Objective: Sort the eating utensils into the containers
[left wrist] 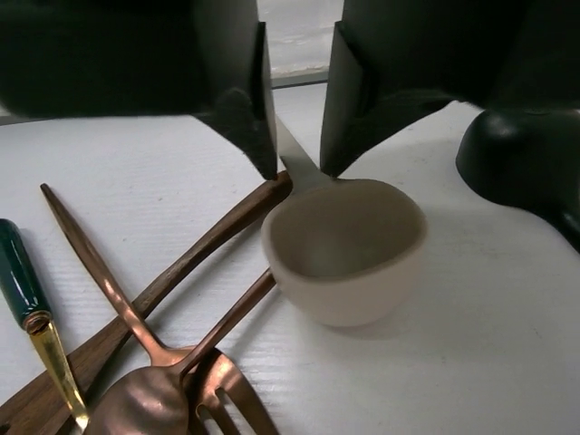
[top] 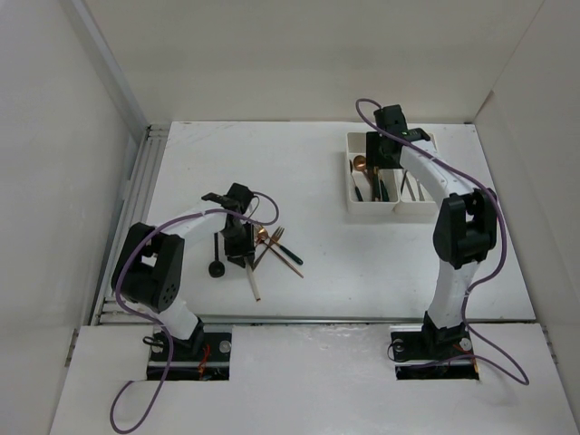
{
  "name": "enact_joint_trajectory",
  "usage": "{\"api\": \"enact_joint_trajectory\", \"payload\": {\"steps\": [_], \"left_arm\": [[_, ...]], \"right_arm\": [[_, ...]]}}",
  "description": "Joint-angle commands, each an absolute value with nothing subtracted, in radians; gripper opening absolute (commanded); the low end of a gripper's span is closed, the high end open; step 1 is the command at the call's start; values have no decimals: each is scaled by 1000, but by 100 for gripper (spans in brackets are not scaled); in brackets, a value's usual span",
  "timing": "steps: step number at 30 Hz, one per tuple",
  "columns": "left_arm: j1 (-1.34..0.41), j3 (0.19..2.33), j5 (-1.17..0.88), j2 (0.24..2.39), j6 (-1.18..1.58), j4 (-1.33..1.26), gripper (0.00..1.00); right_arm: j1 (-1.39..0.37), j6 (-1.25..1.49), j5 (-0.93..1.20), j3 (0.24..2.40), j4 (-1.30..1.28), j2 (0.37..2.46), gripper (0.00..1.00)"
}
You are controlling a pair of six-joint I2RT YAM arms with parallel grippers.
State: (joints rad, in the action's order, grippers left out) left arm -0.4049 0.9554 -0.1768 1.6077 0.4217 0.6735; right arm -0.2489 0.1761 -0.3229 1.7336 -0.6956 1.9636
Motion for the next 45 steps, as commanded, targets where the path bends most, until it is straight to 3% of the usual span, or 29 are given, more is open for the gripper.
{"api": "enact_joint_trajectory", "payload": {"steps": [1,8,16,19,21,23,25,31,36,40,45], "left_arm": [[-396,957,-186,1620,434,676,21],[-364,976,-186,1620,434,686,1],[-364,1166,-186,1611,403,732,0],[-364,1297,-155,1601,374,742,0],[-351,1380,-144,1601,342,752,0],[-321,1518,-158,1601,327,752,0],[-307,1656,-178,1601,302,752,0],[-285,1870,-178,1612,268,646,0],[-285,1919,-236,1580,259,569,0],[-285,1919,-311,1569,282,569,0],[-295,1928,-385,1560,316,569,0]], "right_arm": [[-247,175,-337,1753,-676,1927,75],[-247,175,-347,1776,-686,1947,75],[-259,152,-356,1836,-727,1947,75],[-303,109,-402,1861,-727,1907,81],[-328,62,-413,1870,-727,1864,100],[-369,32,-388,1894,-703,1827,100],[-399,-1,-329,1894,-678,1760,100],[-570,-74,180,1706,-401,1528,100],[-667,46,480,1703,-256,1569,100],[-681,132,480,1778,-206,1660,100],[-681,166,480,1844,-205,1761,92]]}}
